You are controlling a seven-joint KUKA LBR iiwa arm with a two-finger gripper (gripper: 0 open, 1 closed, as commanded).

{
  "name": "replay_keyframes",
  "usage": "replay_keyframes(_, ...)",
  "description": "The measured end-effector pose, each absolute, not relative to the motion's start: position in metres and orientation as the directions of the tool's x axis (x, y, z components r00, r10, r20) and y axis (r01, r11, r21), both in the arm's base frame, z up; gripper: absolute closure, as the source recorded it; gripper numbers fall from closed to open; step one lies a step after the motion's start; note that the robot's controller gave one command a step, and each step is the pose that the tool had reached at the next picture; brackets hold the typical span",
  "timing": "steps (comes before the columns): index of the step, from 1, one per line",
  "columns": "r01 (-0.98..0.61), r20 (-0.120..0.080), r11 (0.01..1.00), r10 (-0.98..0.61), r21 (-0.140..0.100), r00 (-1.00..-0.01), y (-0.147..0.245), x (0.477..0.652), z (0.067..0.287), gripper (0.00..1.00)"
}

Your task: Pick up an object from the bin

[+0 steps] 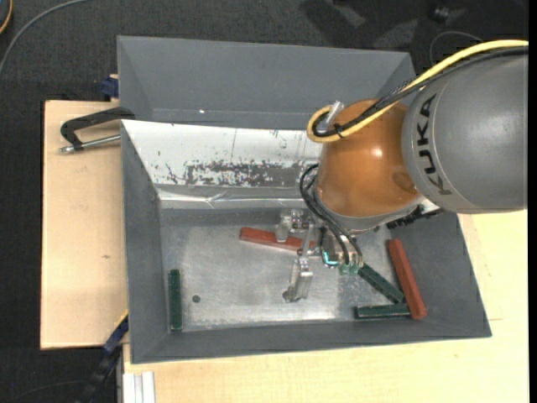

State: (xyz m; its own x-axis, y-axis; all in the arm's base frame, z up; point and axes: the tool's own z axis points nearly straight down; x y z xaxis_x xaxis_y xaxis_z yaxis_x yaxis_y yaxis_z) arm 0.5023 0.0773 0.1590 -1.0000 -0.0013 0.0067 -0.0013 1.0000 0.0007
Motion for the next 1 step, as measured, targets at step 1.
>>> replay_keyframes(1,-0.09,-0.002,0.996,-0.09,0.001,-0.996,0.0669,0.5564,0.0713,0.0)
